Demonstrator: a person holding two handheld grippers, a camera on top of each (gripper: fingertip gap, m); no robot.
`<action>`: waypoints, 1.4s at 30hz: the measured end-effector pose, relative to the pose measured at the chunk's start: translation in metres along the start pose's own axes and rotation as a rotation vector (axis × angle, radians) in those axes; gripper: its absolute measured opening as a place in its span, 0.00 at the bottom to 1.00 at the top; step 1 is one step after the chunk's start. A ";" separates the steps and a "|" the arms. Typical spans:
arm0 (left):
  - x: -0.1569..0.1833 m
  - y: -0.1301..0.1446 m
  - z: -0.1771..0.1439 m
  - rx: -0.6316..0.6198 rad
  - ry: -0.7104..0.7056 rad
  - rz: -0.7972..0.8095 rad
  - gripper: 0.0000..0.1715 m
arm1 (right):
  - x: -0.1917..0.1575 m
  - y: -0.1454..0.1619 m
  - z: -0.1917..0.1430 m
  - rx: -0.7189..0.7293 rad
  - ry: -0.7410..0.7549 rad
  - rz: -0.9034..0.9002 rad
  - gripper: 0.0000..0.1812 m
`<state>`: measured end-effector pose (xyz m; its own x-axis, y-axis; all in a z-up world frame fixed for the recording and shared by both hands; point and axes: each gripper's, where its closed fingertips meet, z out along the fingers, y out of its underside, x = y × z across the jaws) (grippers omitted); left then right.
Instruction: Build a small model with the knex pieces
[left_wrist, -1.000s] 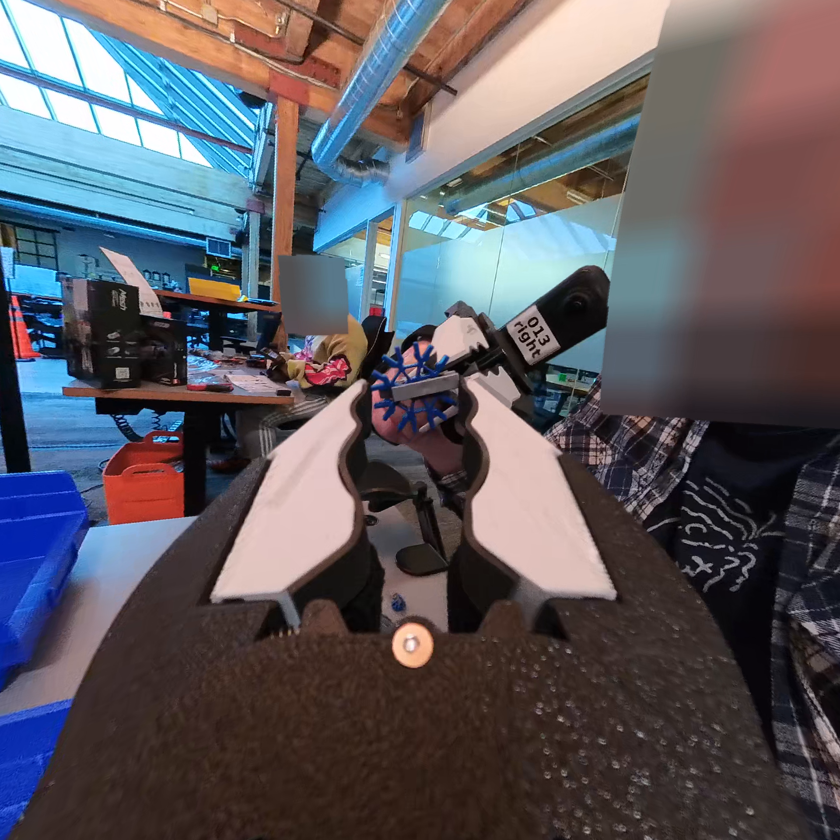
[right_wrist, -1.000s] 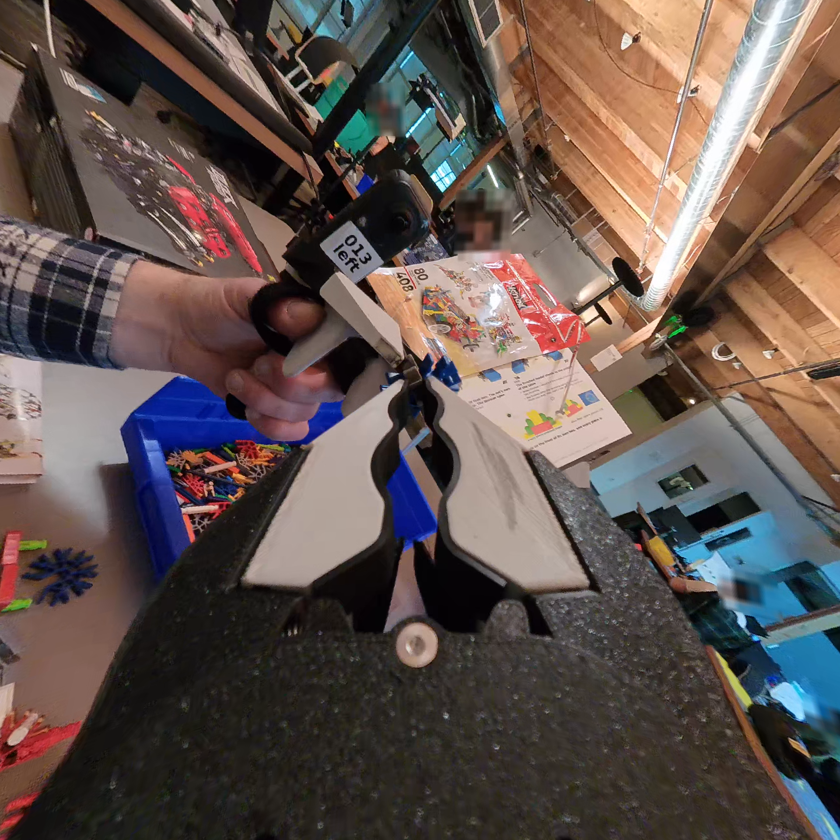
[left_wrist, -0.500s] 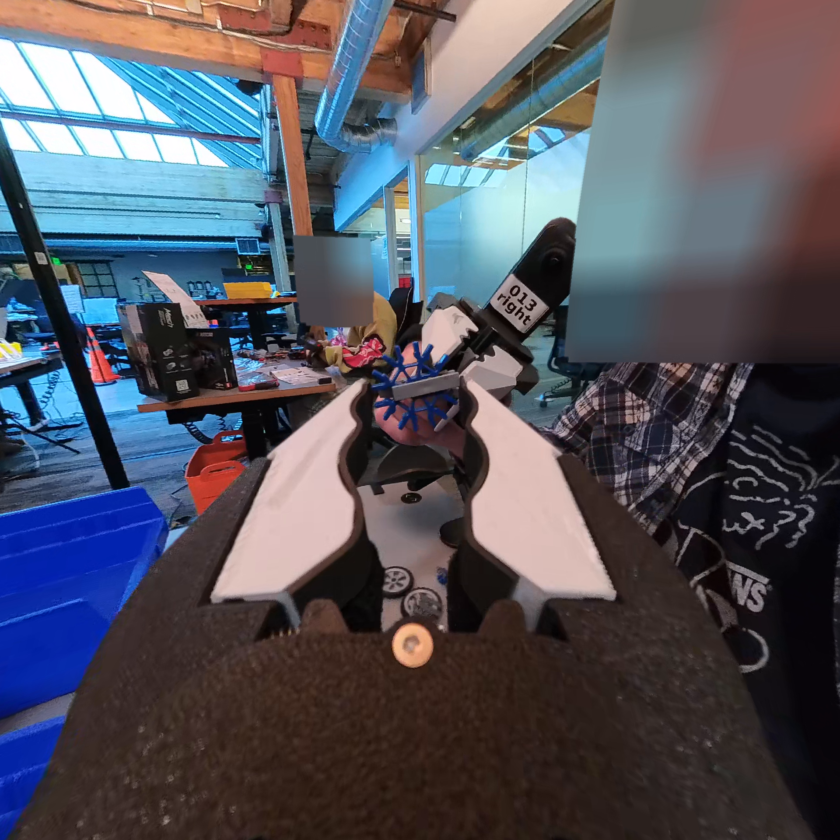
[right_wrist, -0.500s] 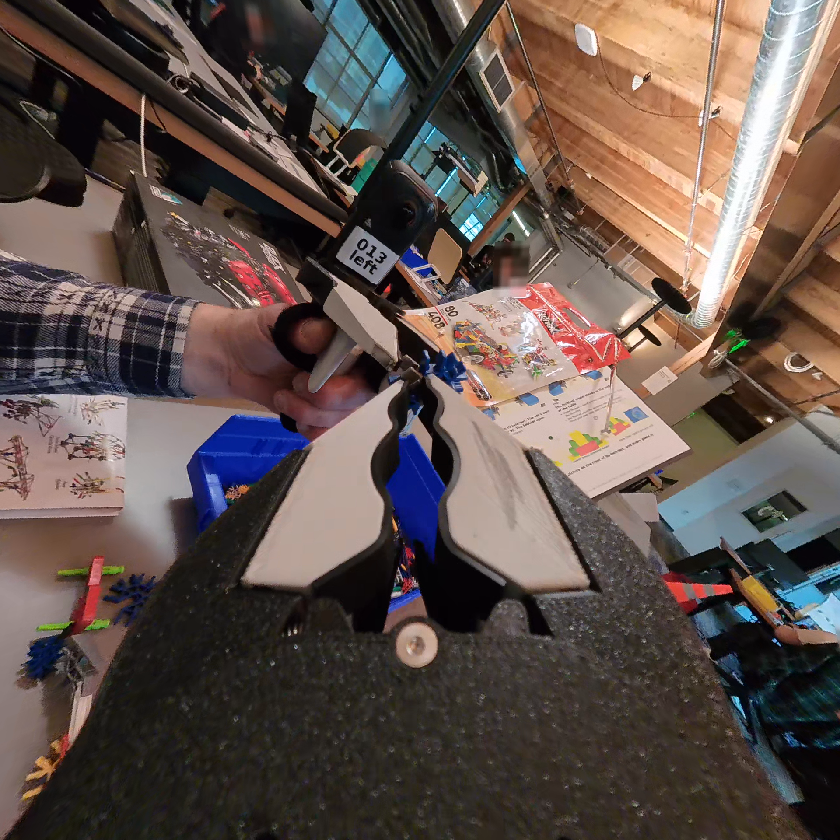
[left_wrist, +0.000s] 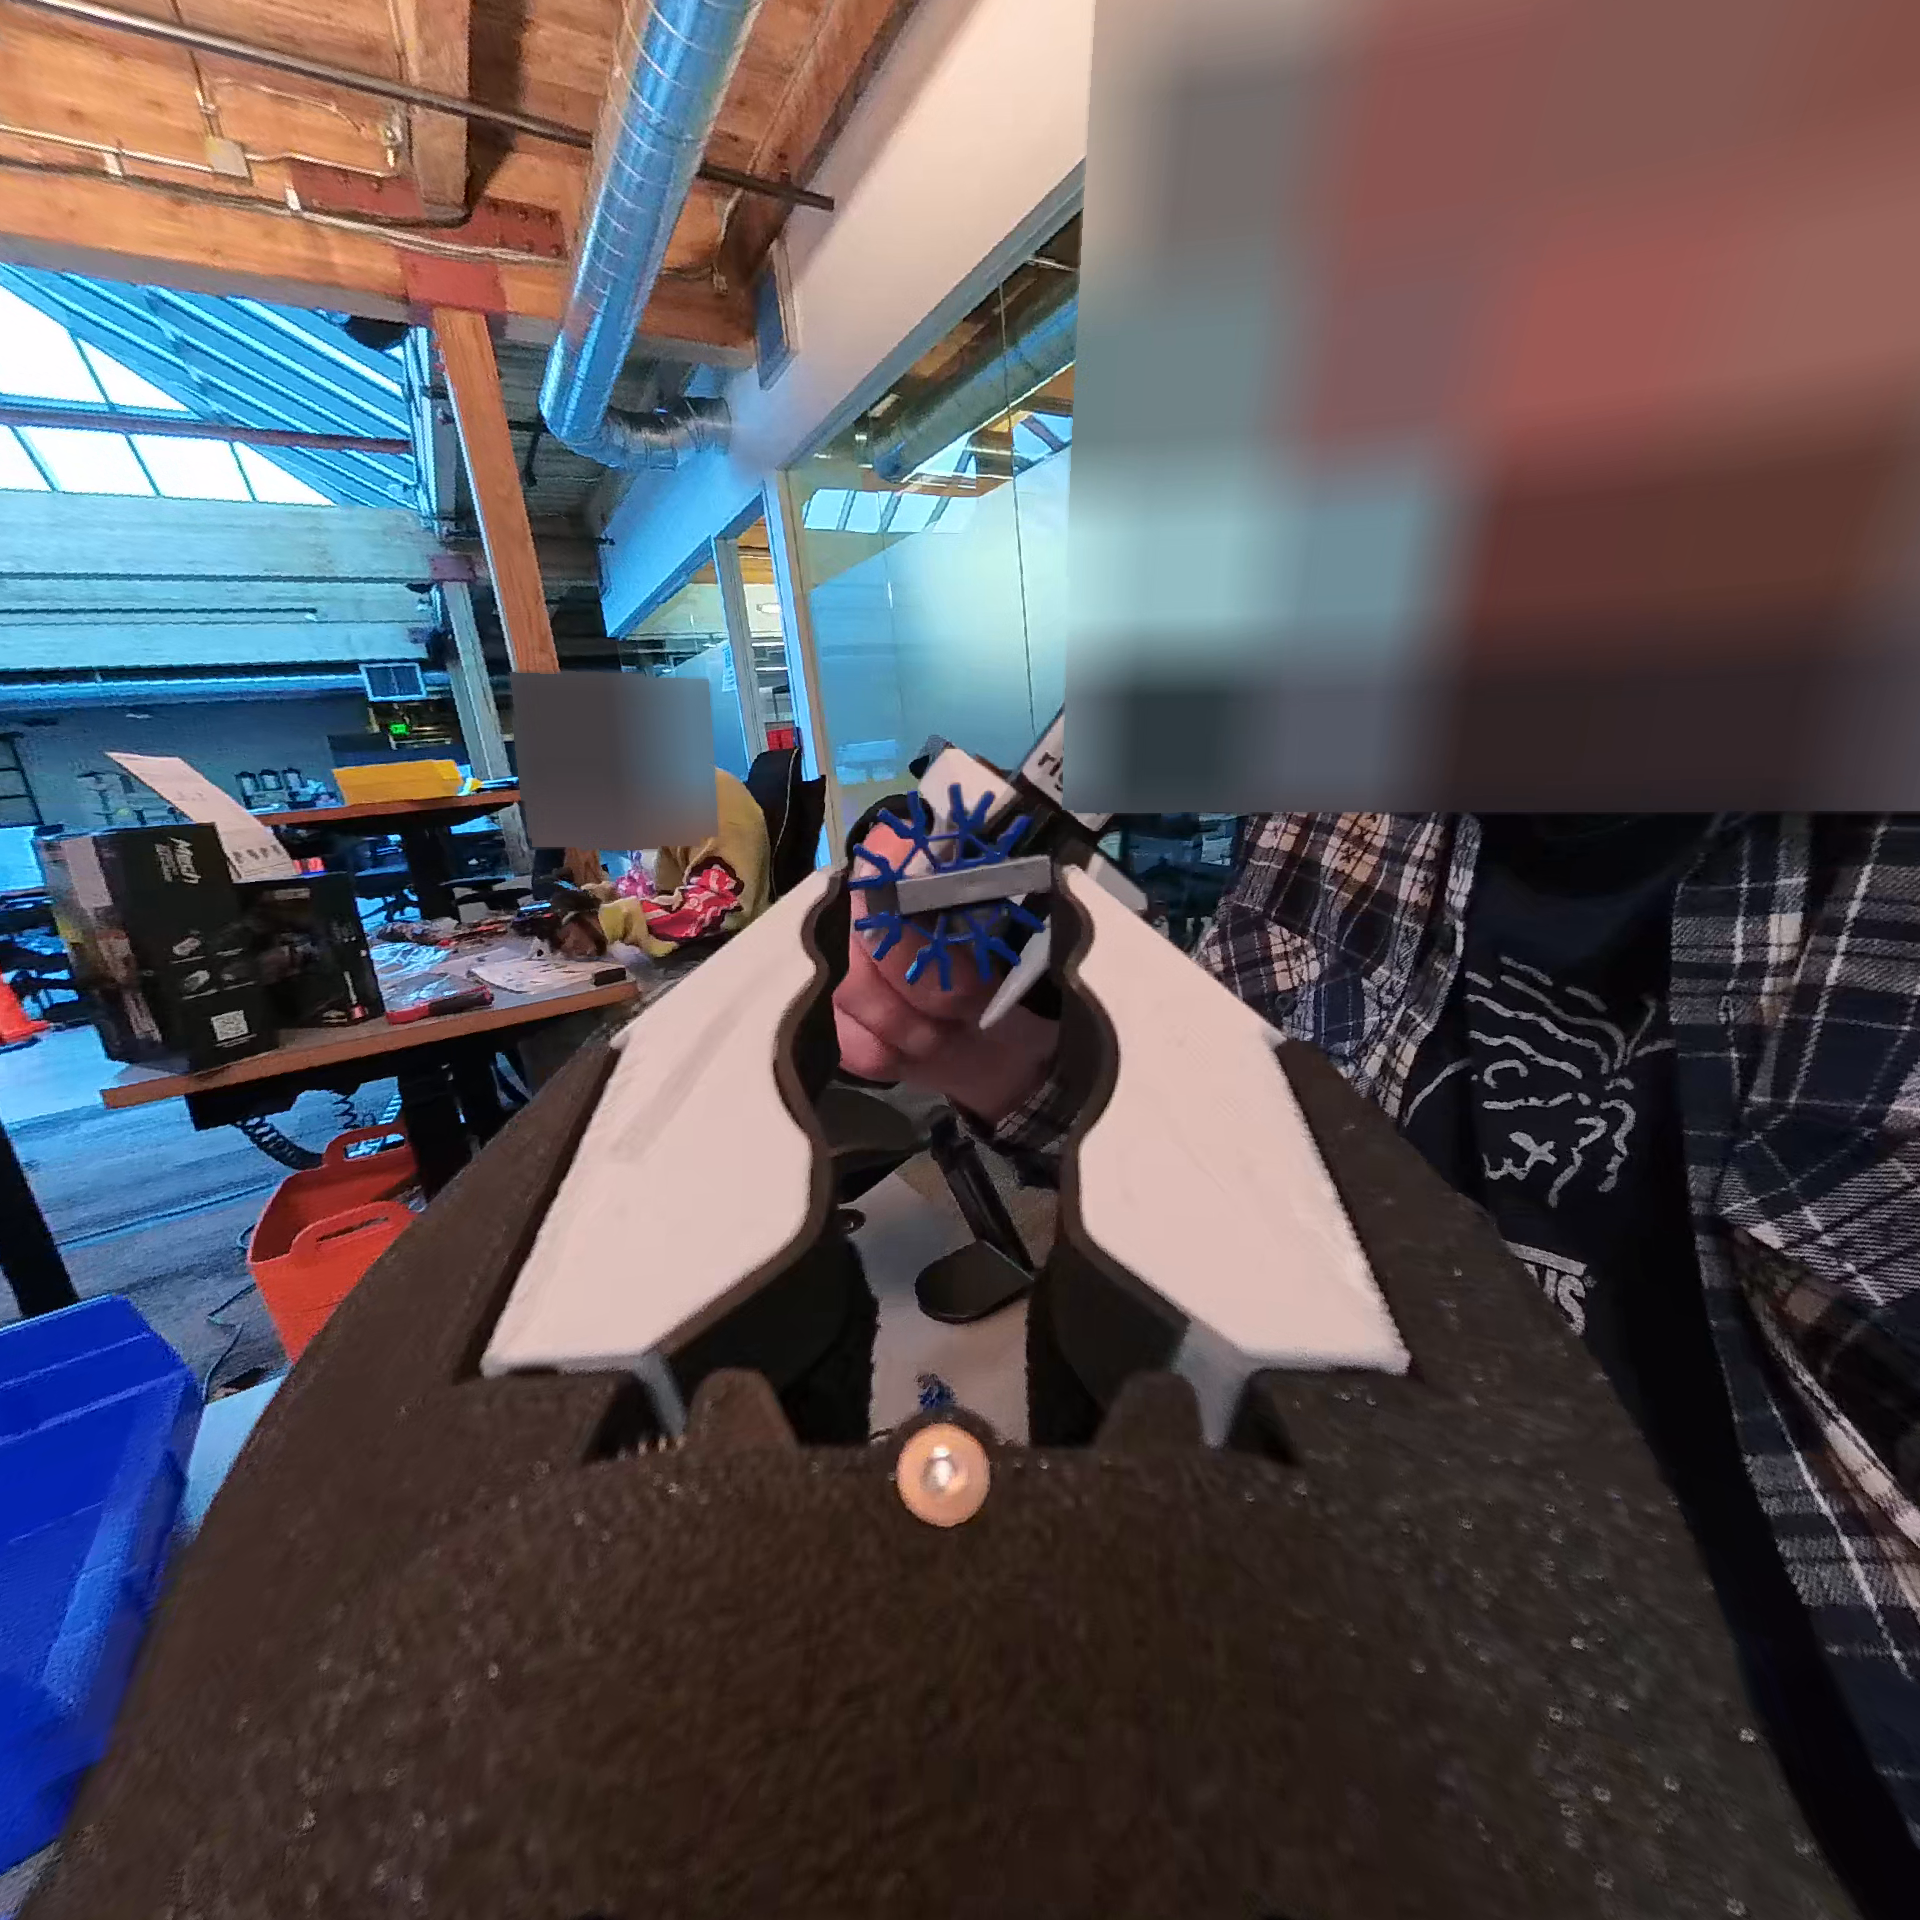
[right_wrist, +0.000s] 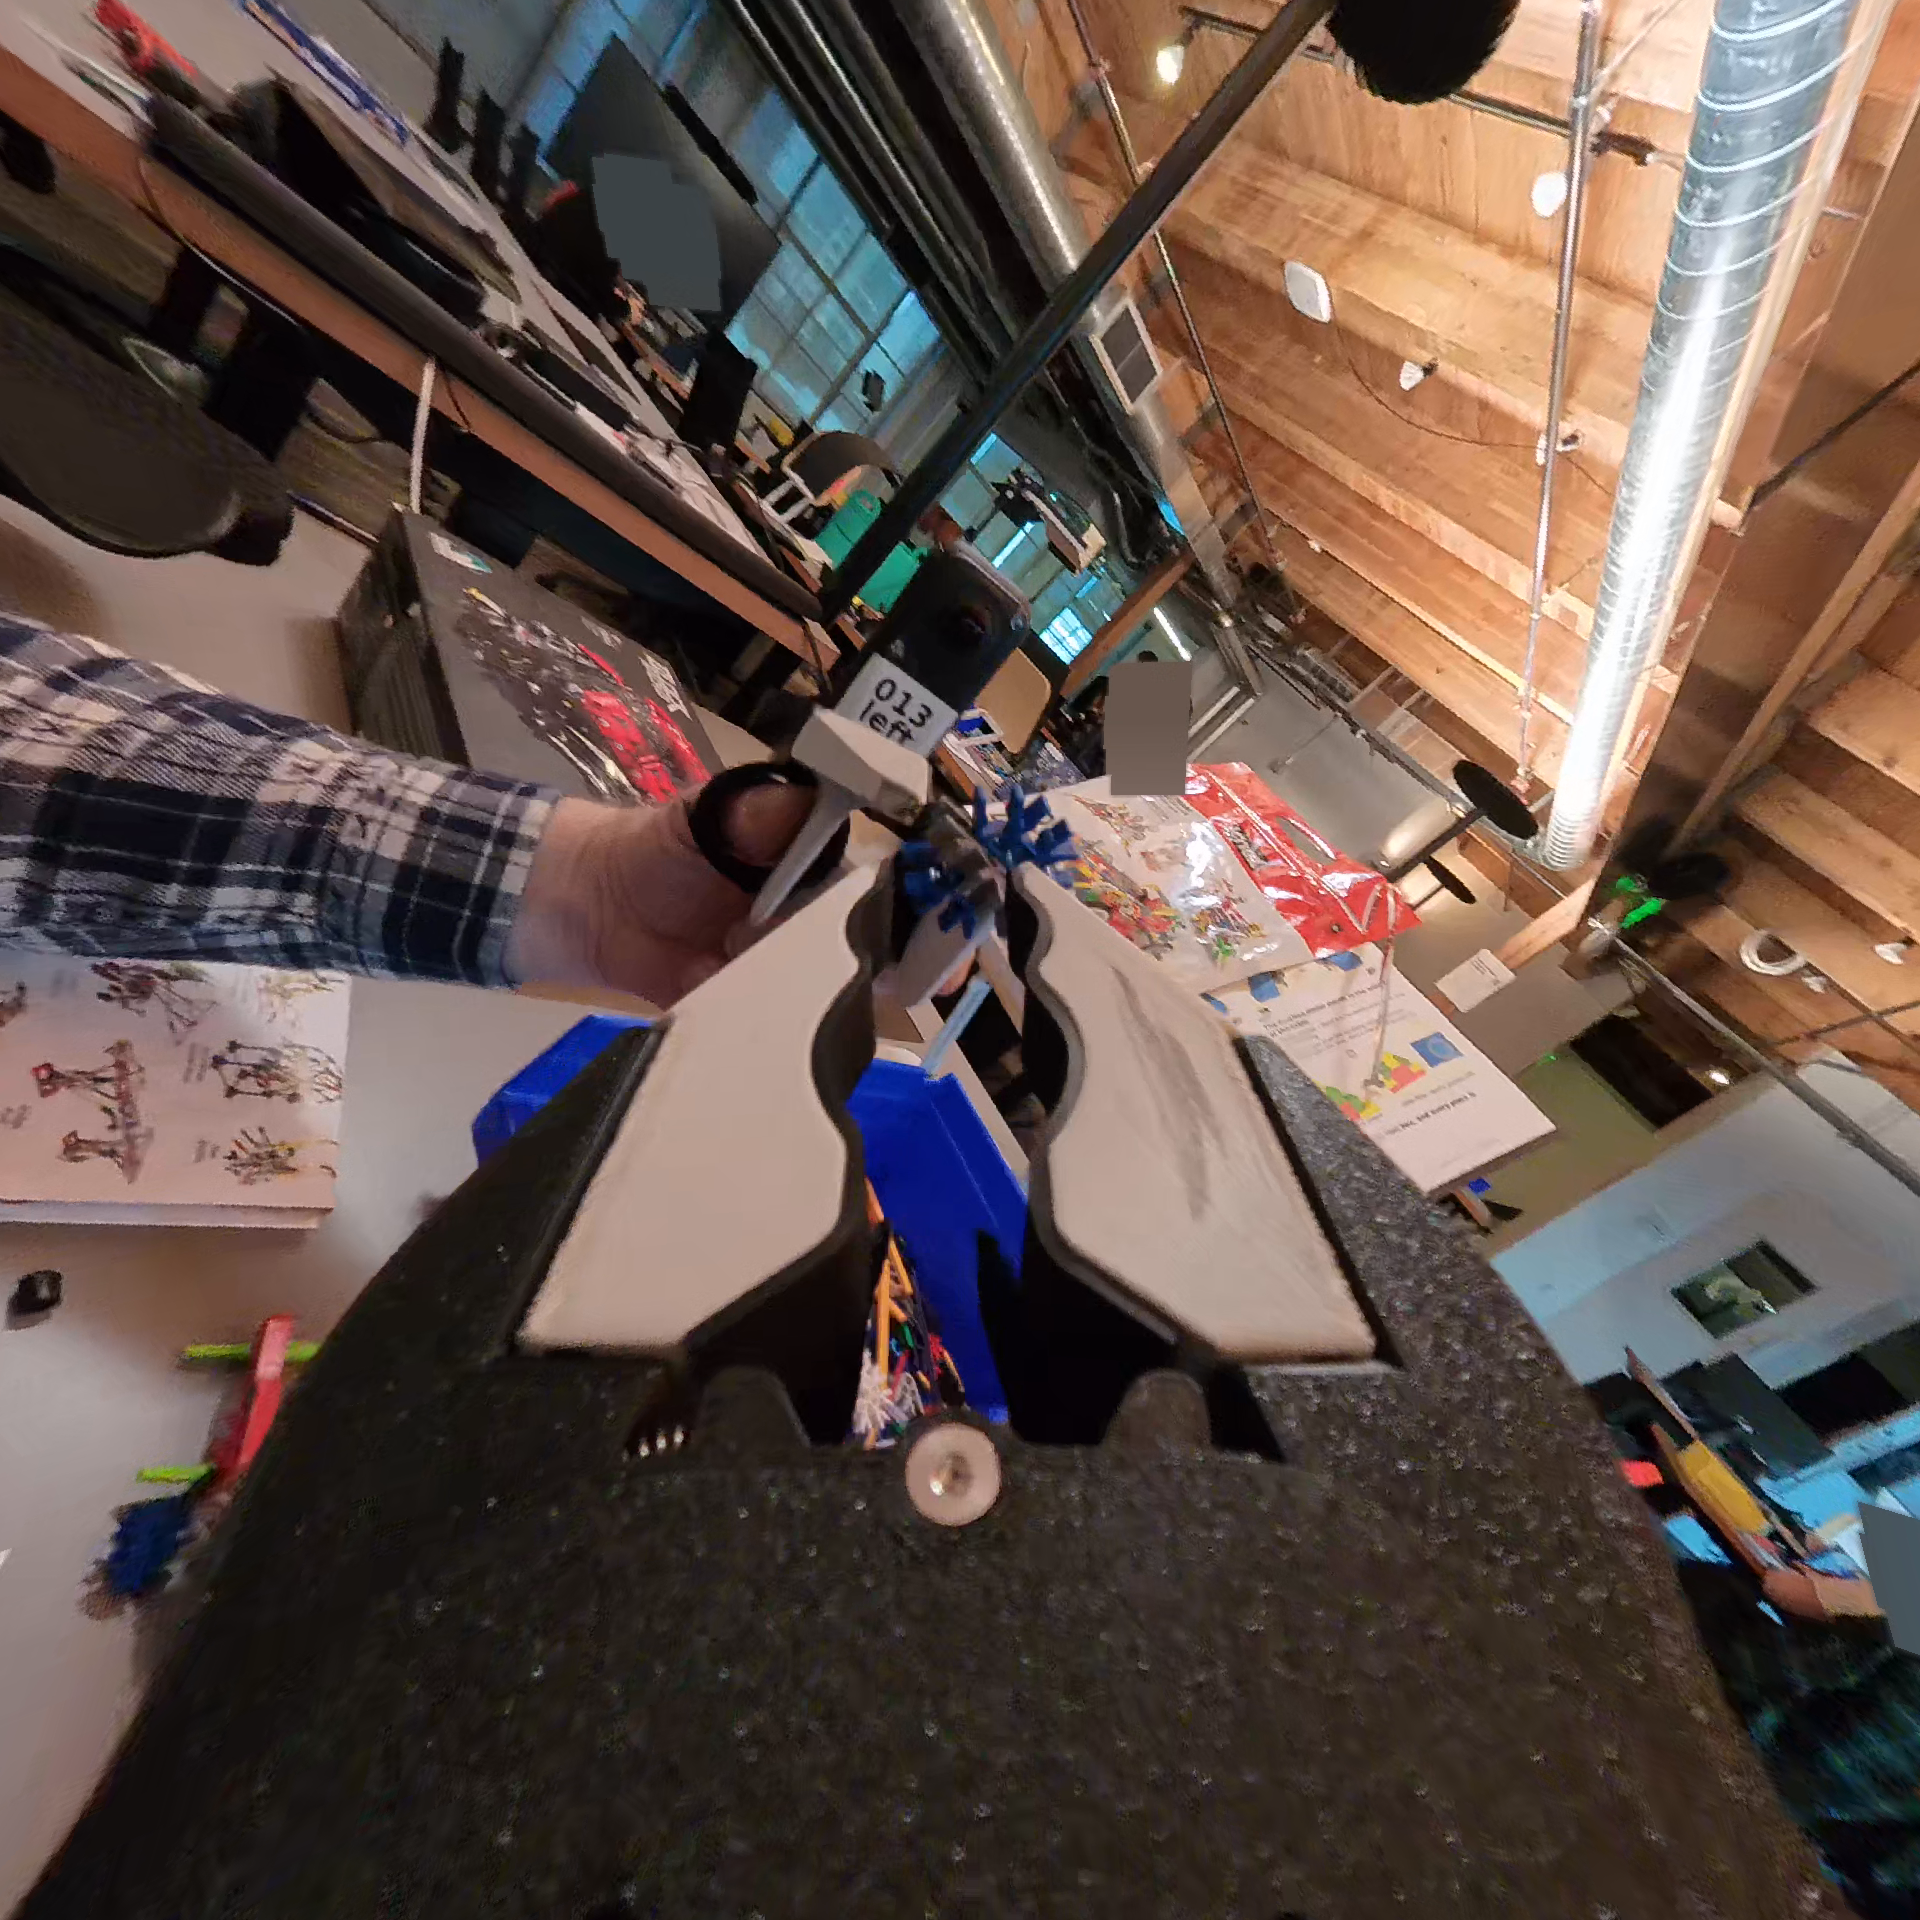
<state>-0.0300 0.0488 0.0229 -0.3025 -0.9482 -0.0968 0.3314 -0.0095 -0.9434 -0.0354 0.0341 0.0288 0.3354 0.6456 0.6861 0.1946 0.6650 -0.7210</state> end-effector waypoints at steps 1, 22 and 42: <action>-0.002 -0.001 -0.001 0.003 -0.010 -0.001 0.21 | 0.002 0.003 -0.001 -0.013 0.011 -0.011 0.11; -0.050 0.030 -0.004 -0.131 -0.245 -0.096 0.01 | 0.040 0.069 -0.021 -0.314 0.026 0.016 0.00; -0.039 0.027 -0.005 -0.394 -0.350 0.082 0.14 | -0.077 0.120 -0.105 -0.515 -0.347 0.366 0.13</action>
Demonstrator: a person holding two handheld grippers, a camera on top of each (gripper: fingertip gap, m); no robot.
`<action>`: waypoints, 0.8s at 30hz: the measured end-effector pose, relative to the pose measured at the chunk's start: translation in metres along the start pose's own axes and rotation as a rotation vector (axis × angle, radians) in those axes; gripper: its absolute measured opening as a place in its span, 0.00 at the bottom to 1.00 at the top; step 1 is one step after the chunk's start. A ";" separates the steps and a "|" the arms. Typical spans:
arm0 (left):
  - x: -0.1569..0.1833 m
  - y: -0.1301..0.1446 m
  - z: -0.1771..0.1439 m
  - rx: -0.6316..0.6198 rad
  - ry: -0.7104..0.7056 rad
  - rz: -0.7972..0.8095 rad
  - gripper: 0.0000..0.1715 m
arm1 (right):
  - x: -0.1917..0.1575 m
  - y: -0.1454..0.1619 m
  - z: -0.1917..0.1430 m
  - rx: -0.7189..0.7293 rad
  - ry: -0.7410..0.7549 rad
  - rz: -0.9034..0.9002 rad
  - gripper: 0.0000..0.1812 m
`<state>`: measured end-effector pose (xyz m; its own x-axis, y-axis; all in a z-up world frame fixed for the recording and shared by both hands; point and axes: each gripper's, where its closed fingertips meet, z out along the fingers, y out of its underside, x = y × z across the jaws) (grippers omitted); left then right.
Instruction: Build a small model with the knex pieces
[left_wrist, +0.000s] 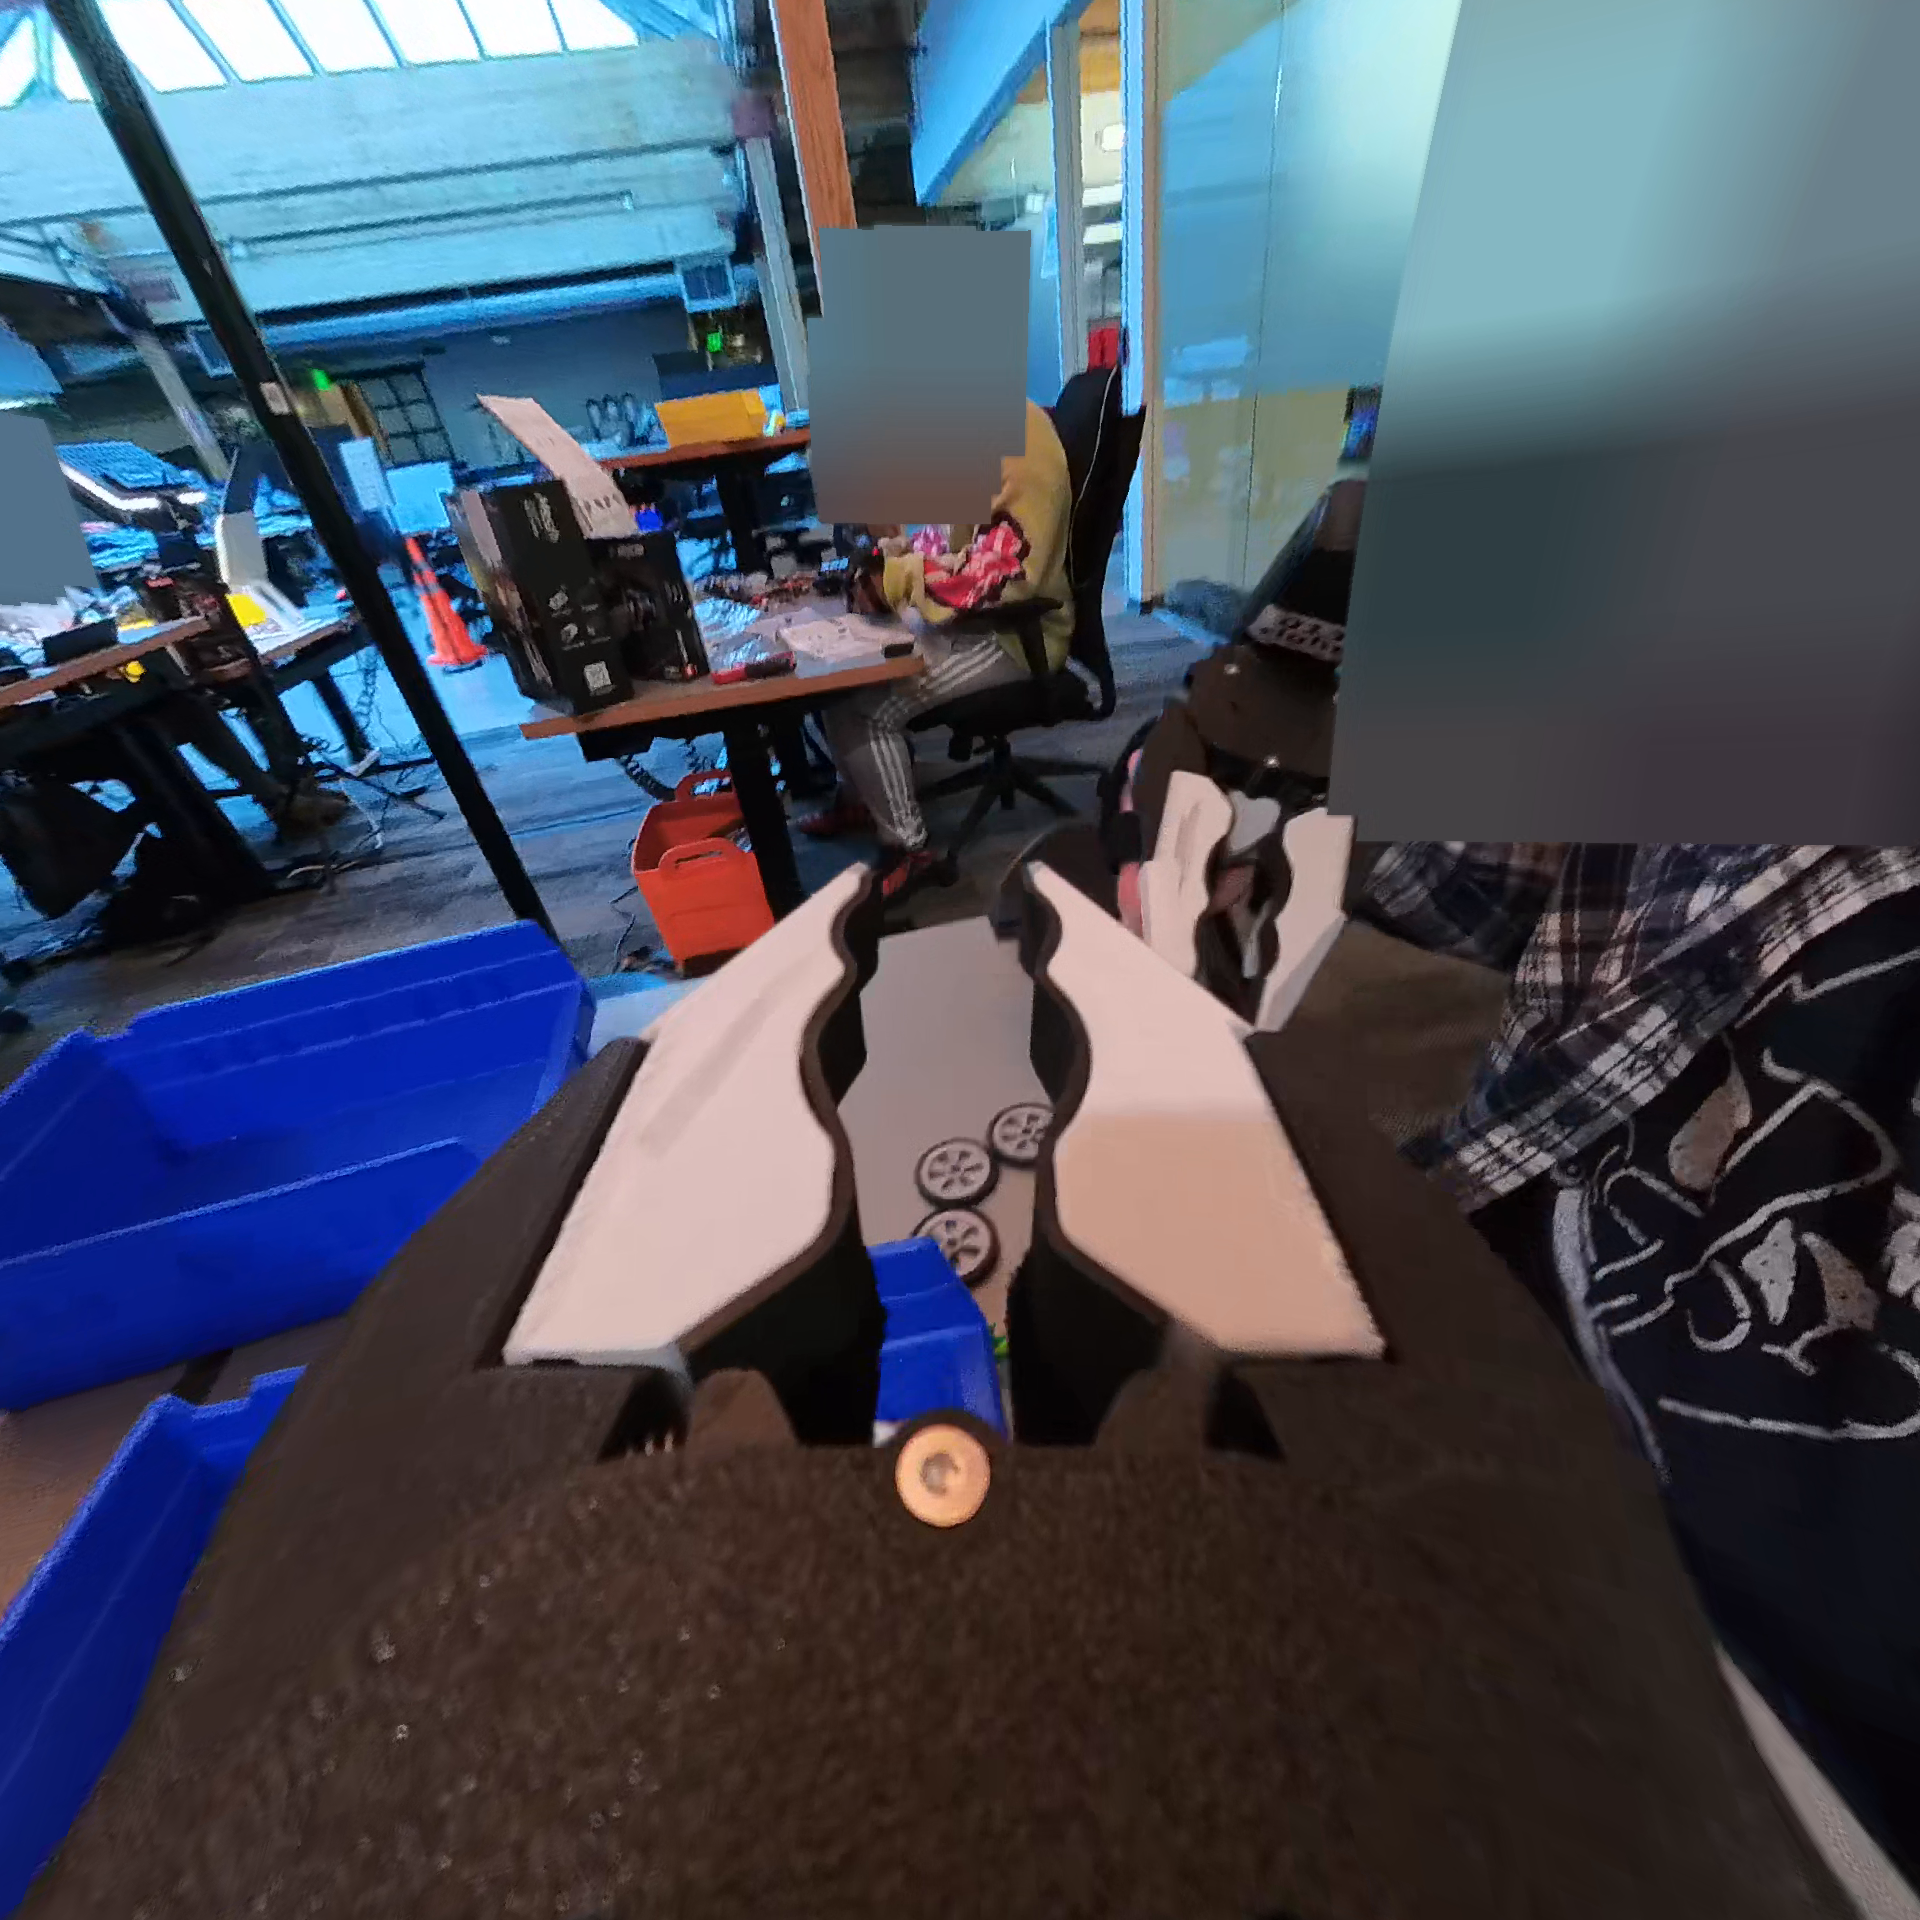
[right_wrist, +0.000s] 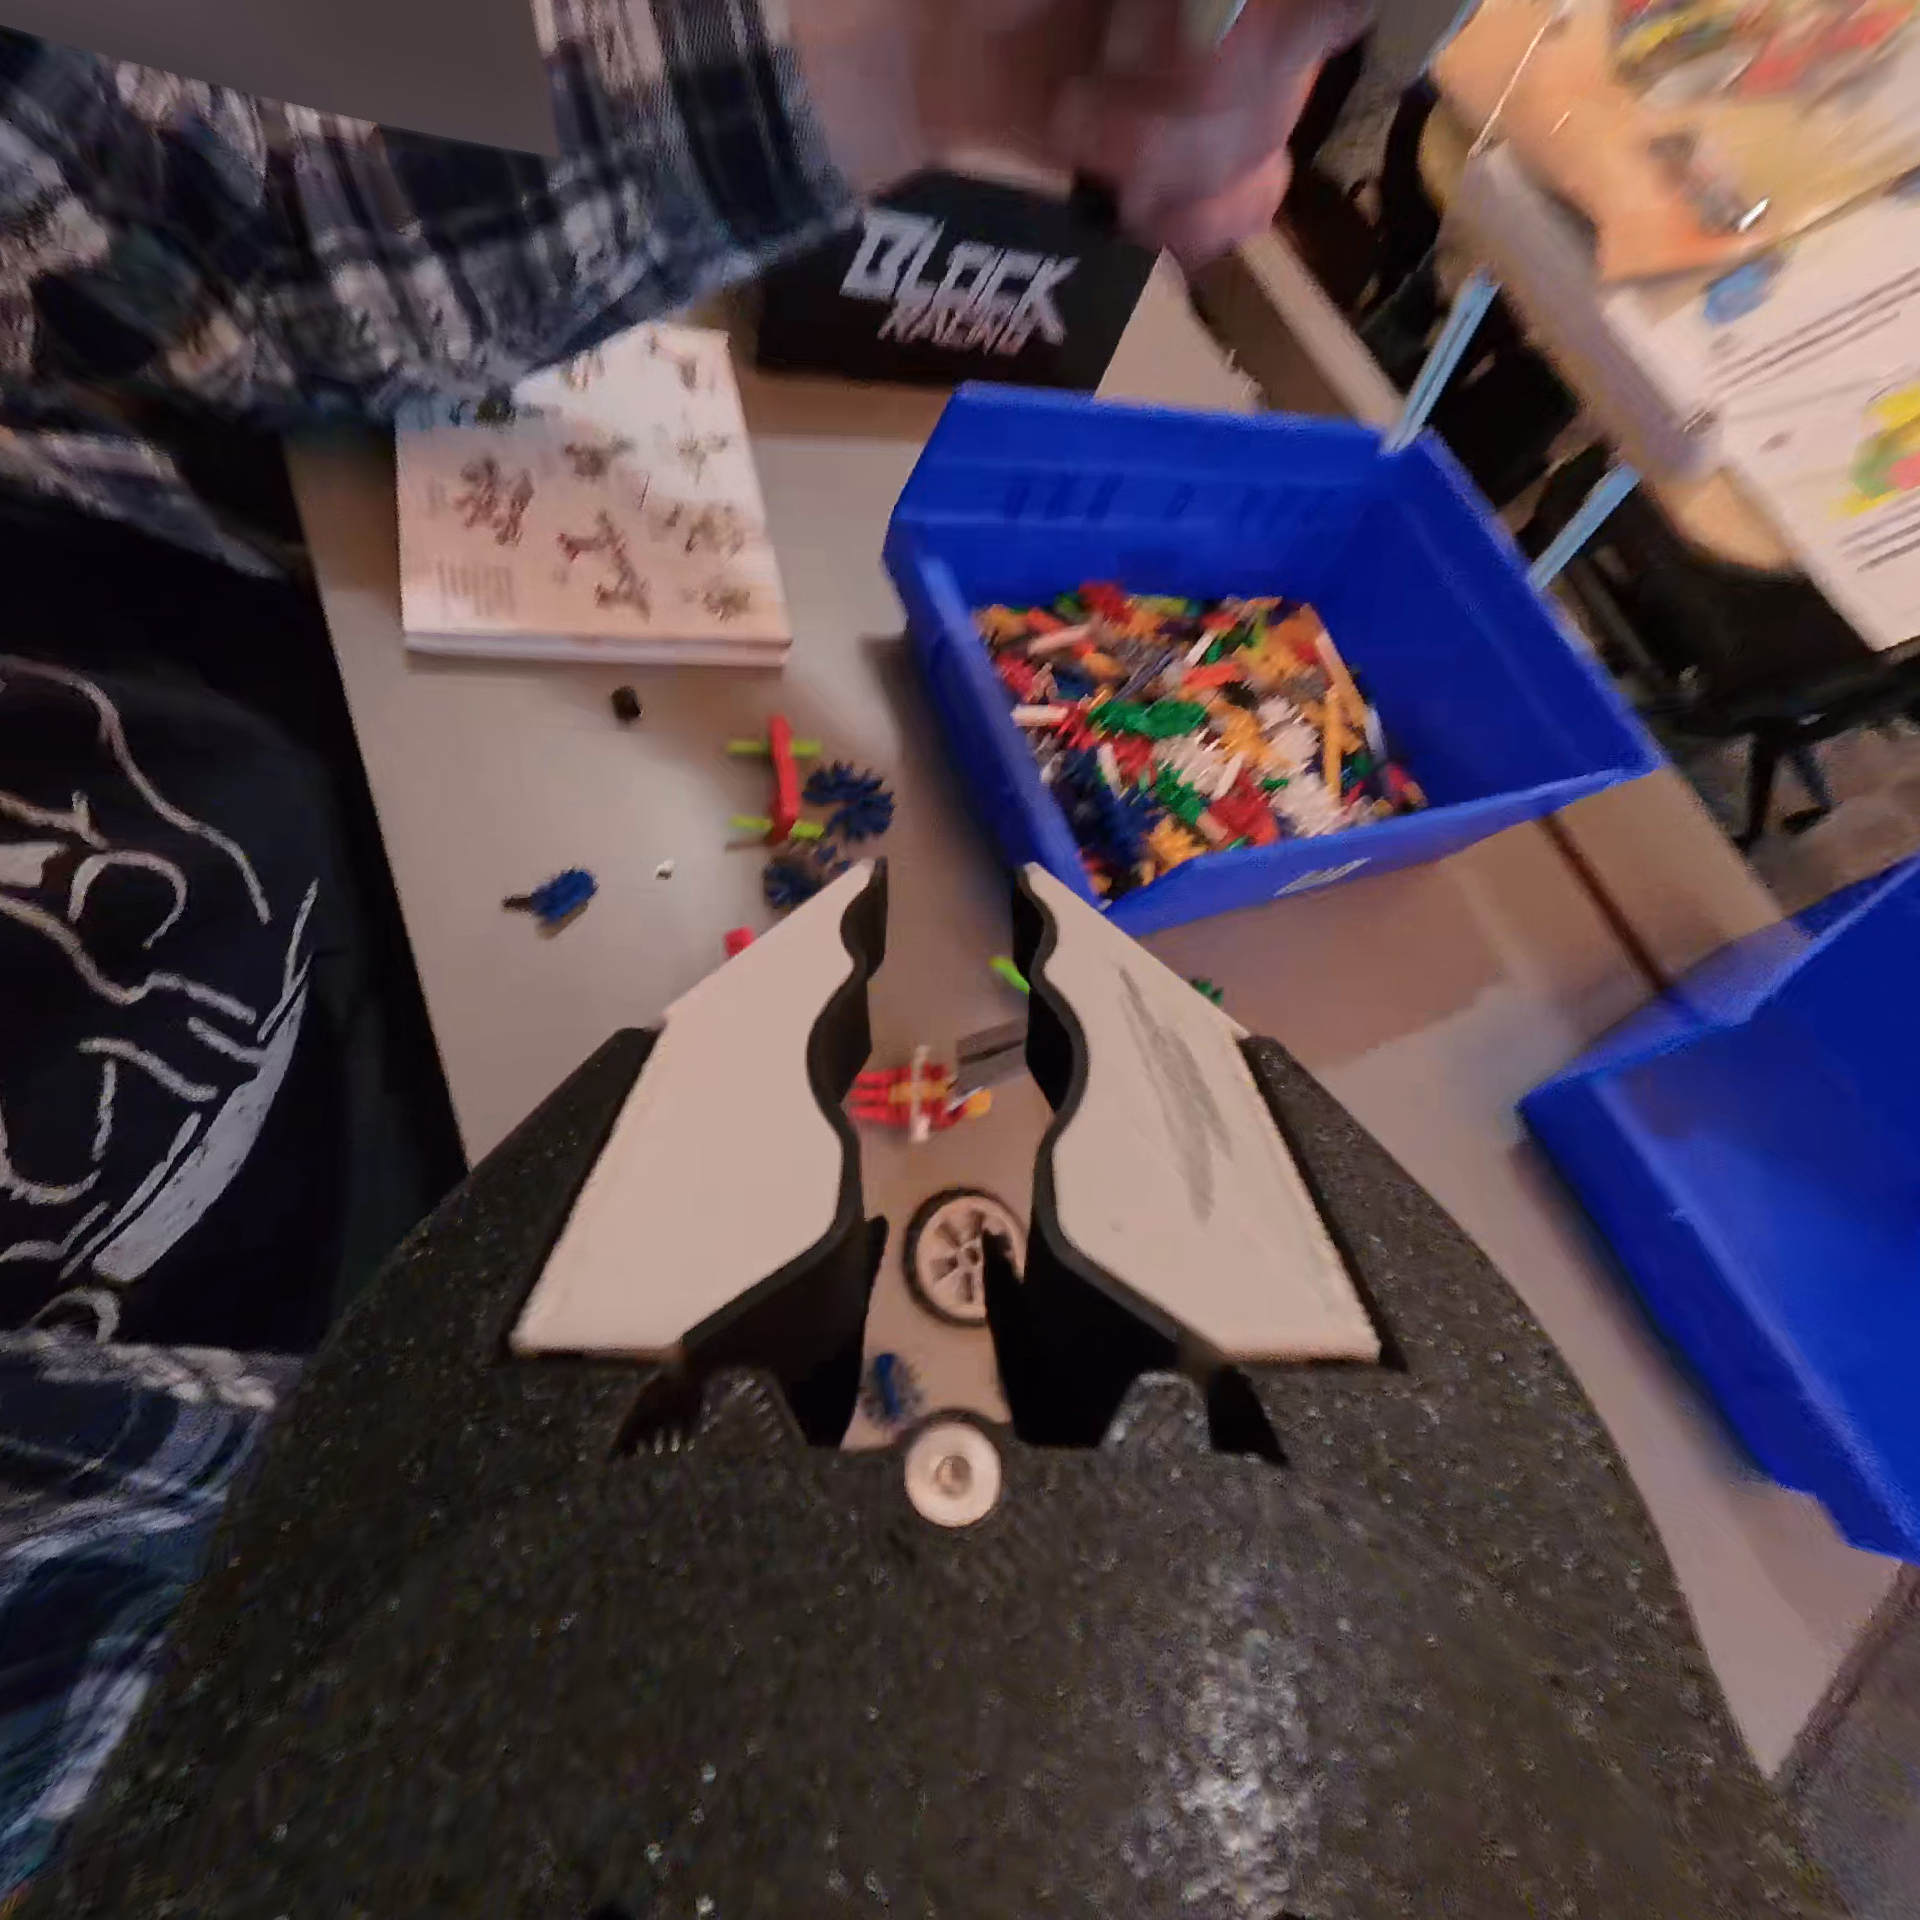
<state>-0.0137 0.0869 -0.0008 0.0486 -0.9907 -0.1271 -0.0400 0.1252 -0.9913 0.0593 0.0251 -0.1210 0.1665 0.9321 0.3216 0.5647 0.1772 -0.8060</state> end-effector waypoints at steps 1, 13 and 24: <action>0.001 0.004 0.003 -0.037 -0.018 0.027 0.15 | -0.008 0.009 0.004 -0.033 -0.020 0.012 0.14; 0.012 0.021 0.017 -0.183 -0.026 0.126 0.16 | -0.107 0.106 0.053 -0.405 -0.042 0.183 0.27; 0.015 0.029 0.014 -0.261 -0.042 0.179 0.19 | -0.070 0.085 0.054 -0.237 0.123 0.238 0.11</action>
